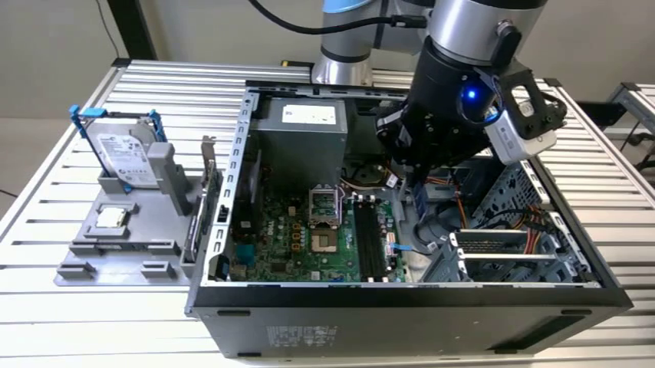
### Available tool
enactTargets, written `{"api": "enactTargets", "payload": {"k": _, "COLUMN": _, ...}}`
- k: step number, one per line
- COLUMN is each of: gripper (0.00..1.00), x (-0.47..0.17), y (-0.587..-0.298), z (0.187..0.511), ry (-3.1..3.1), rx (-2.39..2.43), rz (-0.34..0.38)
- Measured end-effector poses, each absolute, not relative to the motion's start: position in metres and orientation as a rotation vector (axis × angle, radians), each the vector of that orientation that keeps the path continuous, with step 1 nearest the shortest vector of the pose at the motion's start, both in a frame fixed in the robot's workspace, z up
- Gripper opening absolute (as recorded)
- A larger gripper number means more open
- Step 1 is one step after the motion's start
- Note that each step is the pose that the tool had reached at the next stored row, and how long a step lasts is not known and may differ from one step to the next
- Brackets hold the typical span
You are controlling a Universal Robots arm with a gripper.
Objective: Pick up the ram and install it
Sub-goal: 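Insert the ram into the slot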
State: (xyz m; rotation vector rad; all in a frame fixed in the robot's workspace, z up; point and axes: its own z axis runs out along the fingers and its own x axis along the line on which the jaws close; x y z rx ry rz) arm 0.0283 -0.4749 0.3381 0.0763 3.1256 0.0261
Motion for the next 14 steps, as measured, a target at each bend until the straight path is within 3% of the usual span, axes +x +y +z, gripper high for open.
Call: {"api": "enactTargets", "payload": {"k": 14, "gripper": 0.00, "x": 0.024, "y": -0.475, "z": 0.316, "ry": 3.126, "rx": 0.067, "rz": 0.026}}
